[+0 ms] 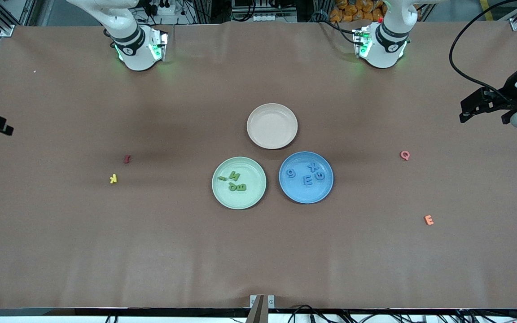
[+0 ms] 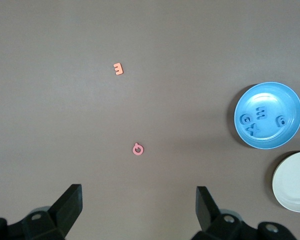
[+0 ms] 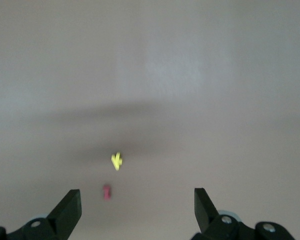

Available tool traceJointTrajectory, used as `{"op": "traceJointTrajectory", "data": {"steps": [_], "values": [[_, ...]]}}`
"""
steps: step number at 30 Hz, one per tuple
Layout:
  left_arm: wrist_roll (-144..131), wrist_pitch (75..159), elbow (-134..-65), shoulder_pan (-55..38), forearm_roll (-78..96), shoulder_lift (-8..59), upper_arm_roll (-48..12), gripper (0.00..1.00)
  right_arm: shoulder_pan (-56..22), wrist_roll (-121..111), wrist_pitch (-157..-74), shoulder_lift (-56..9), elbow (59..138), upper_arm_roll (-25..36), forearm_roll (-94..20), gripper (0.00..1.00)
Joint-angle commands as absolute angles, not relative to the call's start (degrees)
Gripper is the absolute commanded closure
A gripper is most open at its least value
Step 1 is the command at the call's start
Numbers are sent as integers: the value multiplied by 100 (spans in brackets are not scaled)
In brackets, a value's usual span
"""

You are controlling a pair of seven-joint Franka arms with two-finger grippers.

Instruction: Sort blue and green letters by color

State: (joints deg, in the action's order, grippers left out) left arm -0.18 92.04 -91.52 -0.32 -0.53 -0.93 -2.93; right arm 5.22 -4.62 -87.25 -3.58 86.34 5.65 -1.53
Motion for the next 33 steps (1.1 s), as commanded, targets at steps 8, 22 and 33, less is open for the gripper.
{"op": "traceJointTrajectory", "data": {"steps": [8,22,33], "values": [[9,9176,-9035,0,62,-44,-299,0,272,132,-8060,237,8666,273,-264,0],[9,9185,-9035,0,70,-44,-299,0,202,791,-7998,308,8709,-439,-299,0],[9,9176,-9035,0,70,-35,-299,0,193,782,-8587,334,9088,-448,-299,0]]}}
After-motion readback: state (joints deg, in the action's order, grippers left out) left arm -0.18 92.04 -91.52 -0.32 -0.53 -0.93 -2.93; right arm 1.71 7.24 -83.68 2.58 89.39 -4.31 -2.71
